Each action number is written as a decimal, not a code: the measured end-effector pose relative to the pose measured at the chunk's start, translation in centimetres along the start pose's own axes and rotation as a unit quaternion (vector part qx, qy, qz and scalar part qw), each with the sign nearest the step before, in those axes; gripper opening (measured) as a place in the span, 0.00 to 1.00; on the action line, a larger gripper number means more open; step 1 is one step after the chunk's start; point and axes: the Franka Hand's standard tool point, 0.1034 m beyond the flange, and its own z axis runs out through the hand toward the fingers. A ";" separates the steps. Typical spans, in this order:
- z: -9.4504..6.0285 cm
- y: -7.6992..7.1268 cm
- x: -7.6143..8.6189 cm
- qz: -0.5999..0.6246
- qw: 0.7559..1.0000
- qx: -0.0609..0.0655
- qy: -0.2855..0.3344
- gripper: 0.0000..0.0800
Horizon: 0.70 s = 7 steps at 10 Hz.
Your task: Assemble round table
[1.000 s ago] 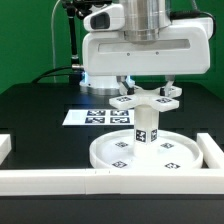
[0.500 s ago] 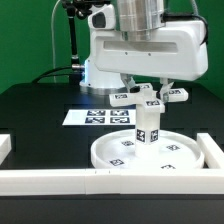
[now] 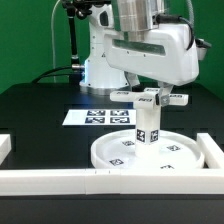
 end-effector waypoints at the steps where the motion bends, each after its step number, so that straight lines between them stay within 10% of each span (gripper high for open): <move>1: 0.0 0.0 0.0 -0.003 1.000 0.000 0.000 0.79; 7: -2.1 -0.2 -0.9 -0.074 0.997 -0.003 -0.010 0.81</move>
Offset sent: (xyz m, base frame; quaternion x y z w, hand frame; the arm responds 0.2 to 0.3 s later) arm -0.0068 0.0034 0.0333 -0.0257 -0.0109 -0.0748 0.9968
